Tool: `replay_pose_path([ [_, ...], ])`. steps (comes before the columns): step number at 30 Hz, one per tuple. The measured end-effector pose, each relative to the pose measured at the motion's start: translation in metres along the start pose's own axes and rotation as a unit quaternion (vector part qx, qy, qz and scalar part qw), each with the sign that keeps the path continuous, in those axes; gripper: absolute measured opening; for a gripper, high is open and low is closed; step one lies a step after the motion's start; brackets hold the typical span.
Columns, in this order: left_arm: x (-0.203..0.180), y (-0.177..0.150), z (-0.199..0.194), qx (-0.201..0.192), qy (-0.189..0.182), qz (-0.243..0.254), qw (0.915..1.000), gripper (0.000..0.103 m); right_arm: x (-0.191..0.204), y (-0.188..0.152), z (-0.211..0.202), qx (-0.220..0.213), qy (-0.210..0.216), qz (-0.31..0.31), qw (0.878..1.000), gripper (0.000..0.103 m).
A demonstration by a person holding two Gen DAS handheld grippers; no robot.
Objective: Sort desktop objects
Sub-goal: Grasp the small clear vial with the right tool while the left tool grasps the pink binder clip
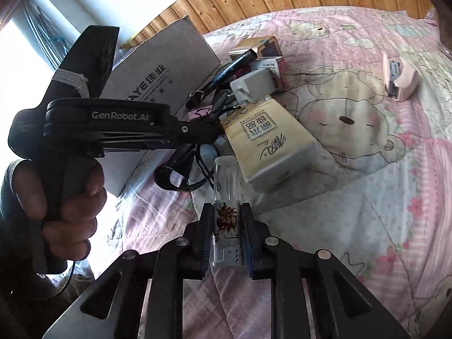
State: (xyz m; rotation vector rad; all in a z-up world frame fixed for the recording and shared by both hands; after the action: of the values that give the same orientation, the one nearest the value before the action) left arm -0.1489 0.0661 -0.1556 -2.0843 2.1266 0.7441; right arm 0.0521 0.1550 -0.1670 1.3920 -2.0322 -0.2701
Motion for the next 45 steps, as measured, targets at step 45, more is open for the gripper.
replay_pose_path([
  [45, -0.008, 0.021, -0.015, -0.084, -0.005, 0.119, 0.9892, 0.008, -0.003, -0.016, -0.017, -0.015, -0.007, 0.048, 0.999, 0.019],
])
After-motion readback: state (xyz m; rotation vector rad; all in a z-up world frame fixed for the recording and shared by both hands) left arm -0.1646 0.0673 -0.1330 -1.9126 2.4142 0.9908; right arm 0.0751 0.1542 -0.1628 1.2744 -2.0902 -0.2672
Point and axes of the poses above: each gripper's, at about its wrist camera, not at the fingertips, and z roughly the way its jaws point, x to its left, y to its top, the point moved 5 cm from there along z, roughly the way its jaws point, and after that the axes turned 5 degrees about -y, right-handed, at the moved point
